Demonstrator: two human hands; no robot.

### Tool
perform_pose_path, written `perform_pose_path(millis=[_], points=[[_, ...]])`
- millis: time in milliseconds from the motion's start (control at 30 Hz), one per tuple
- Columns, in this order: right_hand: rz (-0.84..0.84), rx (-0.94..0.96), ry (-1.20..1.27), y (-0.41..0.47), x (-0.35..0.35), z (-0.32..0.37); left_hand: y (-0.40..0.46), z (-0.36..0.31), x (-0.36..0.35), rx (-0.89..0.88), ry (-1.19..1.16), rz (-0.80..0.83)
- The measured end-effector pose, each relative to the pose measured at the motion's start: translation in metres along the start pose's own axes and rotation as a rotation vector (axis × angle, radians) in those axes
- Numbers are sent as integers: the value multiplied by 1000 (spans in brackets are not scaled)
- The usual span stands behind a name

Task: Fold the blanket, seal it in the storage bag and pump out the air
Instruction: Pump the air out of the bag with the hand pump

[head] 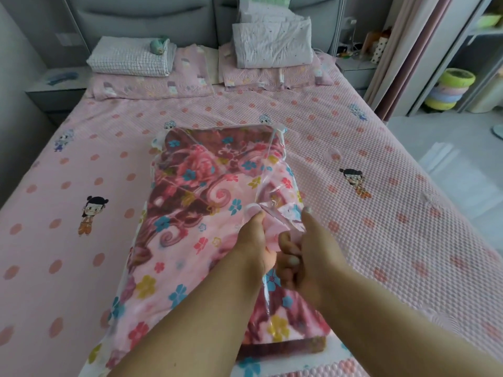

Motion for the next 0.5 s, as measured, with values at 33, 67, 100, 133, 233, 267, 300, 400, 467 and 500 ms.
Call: perform_pose_path(millis=[33, 67, 100, 133, 233, 267, 300, 400, 467, 500], points=[[-5, -71, 70, -6, -1, -3, 2, -3, 2, -26, -49, -26], [-32, -102, 79, -12, 1, -6, 1, -6, 2, -35, -82, -33], [-57, -102, 70, -15, 3, -6, 2, -6, 2, -34, -77, -35], [-87, -95, 100, -11, 5, -5, 3, -6, 1, -25, -41, -17], [-90, 15, 29, 4, -4, 9, 3, -1, -2, 14, 130, 68], [-58, 38, -12, 10, -8, 13, 5, 0, -2, 15, 143, 82], [-30, 54, -33, 11, -8, 13, 6, 0, -1, 12, 153, 87], [-31, -79, 72, -9, -2, 1, 11, -5, 4, -45, 39, 15], [-60, -100, 103, -21, 0, -5, 7, -9, 11, -85, 85, -31], [-83, -81, 144, -19, 3, -4, 7, -12, 11, -105, 145, -22]])
Point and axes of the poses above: each hand's wrist, its own y-axis towards the middle knuckle, its own x-axis out of the back of the hand, z = x × y, the point moved 10 cm from there along y, towards the middle knuckle, and after that the axes turned 13 degrees about -x, right-handed, at the moved point
